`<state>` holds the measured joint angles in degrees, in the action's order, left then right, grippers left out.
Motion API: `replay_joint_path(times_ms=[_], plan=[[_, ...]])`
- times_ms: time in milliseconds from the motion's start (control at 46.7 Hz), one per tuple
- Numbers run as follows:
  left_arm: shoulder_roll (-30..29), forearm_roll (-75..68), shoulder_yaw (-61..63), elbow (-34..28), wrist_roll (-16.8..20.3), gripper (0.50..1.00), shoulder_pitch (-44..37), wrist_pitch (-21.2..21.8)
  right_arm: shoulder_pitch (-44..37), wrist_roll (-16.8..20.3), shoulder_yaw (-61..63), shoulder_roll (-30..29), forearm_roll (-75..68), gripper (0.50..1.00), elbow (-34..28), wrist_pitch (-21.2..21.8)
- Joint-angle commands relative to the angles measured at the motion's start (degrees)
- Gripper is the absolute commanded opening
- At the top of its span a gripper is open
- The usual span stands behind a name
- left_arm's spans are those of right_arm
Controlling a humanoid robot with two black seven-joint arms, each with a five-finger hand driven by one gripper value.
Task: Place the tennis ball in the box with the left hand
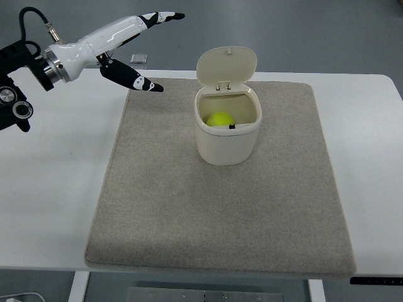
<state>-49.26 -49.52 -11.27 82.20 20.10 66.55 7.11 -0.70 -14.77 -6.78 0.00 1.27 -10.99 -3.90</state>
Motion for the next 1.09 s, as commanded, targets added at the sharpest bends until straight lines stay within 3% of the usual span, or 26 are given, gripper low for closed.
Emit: replay_joint_path(times_ms=[0,235,364,535,621,835,1070], plan=[[-0.67,10.64,0.11,-0.99,-0.07,0.99,-0.45,-4.64,0.0,0.0,0.01,0.0,-0.04,0.938,0.0,0.04],[-0.93,41.33,0.29,-8.71,-1.21,0.992,-0.1,-21.07,0.0,0.0,0.01,0.0,-0.04,0.938,0.0,0.04],[-0.4,48.8,0.29,-12.41,-4.98,0.994,-0.27,-25.91,0.0,0.0,0.01,0.0,0.05,0.938,0.0,-0.05],[1.0,61.02,0.29,-15.48,-18.68,0.994,-1.94,-26.18,0.0,0.0,0.01,0.0,-0.04,0.938,0.0,0.04],[1.35,64.01,0.02,-17.6,-22.65,0.994,-2.91,-26.18,0.0,0.0,0.01,0.0,0.05,0.938,0.0,-0.05],[2.06,68.67,-4.8,-20.41,-22.92,0.996,-6.51,-25.83,0.0,0.0,0.01,0.0,-0.04,0.938,0.0,0.04],[11.45,69.82,-13.24,-31.65,-22.92,0.994,-12.05,-26.27,0.0,0.0,0.01,0.0,-0.04,0.94,0.0,0.03]])
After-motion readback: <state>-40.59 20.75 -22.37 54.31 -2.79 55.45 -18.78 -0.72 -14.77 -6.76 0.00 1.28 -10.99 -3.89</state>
